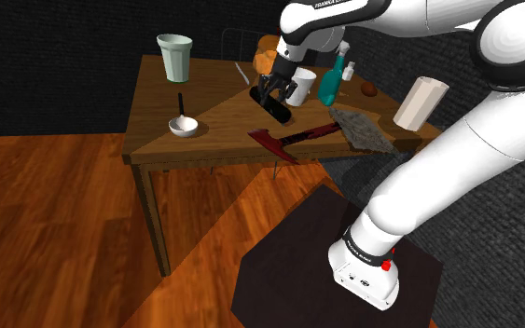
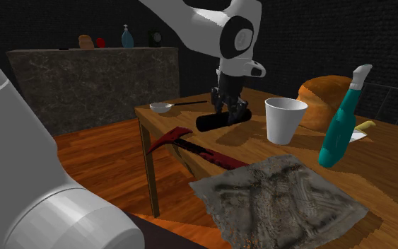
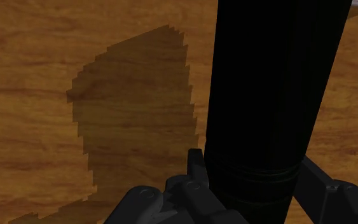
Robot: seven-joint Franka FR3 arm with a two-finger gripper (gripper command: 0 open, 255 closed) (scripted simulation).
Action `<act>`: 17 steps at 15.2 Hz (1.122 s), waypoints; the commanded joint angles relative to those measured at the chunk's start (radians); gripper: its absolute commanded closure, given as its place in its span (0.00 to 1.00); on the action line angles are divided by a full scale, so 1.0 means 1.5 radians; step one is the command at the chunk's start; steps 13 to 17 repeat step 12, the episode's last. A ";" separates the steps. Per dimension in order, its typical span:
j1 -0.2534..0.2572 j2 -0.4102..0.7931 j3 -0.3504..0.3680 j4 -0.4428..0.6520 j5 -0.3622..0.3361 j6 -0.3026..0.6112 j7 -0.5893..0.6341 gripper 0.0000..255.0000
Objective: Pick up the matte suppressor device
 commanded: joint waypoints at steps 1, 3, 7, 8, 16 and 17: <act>0.000 -0.007 0.001 0.011 -0.002 -0.017 0.004 1.00; 0.000 -0.011 0.001 0.025 -0.004 -0.035 0.008 1.00; -0.001 -0.017 0.002 0.055 -0.007 -0.070 0.014 1.00; -0.001 -0.018 0.002 0.063 -0.008 -0.079 0.016 1.00; -0.001 -0.020 0.002 0.080 -0.009 -0.098 0.019 1.00; -0.001 -0.020 0.002 0.080 -0.009 -0.098 0.019 1.00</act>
